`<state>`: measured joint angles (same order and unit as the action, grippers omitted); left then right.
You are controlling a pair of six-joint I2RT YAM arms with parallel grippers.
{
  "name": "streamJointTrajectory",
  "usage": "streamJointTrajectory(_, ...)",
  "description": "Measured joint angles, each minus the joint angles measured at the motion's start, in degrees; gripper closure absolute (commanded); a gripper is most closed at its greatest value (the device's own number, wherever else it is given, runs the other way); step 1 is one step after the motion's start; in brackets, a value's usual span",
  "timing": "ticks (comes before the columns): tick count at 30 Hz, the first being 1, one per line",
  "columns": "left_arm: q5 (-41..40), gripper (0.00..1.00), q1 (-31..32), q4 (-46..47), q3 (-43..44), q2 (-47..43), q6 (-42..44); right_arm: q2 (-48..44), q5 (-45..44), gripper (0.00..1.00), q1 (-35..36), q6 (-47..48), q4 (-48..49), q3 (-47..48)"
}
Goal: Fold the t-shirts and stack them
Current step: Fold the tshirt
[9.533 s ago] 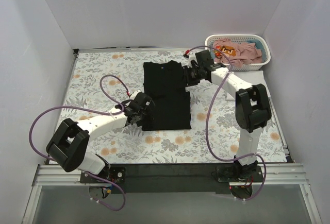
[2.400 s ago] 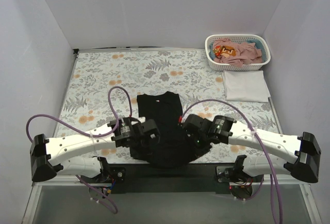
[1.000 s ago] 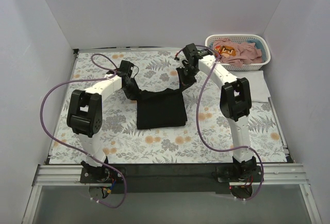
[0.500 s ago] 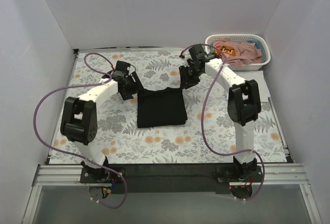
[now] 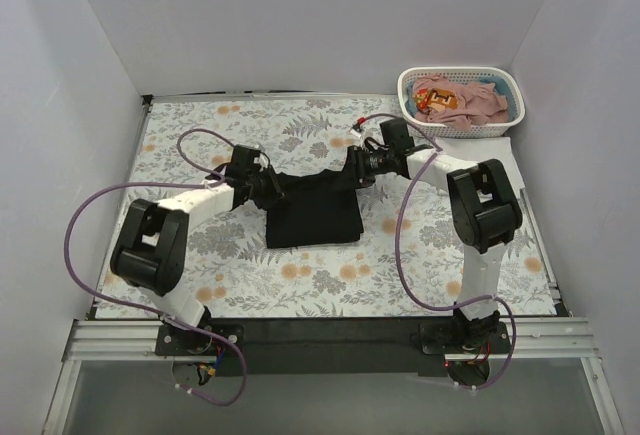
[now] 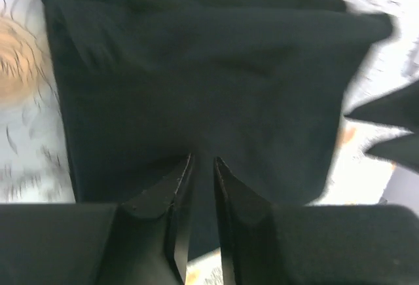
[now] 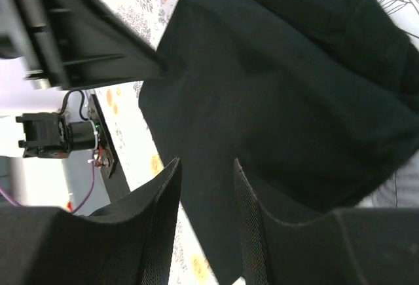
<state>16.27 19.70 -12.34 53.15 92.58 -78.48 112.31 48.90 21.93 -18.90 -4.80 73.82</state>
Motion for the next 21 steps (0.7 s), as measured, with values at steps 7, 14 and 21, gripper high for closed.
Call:
streamJointTrajectory(7, 3.21, 0.84, -3.56, 3.89, 5.92, 13.6, -2.38, 9.14, 4.17, 0.55, -1.22, -4.04, 7.06, 3.63)
streamJointTrajectory(14, 6.56, 0.82, -8.0, 8.28, 12.76, 20.52, -4.33, 14.29, 4.85, 0.55, -4.39, -6.69, 10.73, 10.19)
streamJointTrajectory(21, 9.79, 0.77, -9.09, 10.16, 13.18, 21.66, -6.01, 16.15, 3.21, 0.56, -6.34, -11.08, 13.7, 10.62)
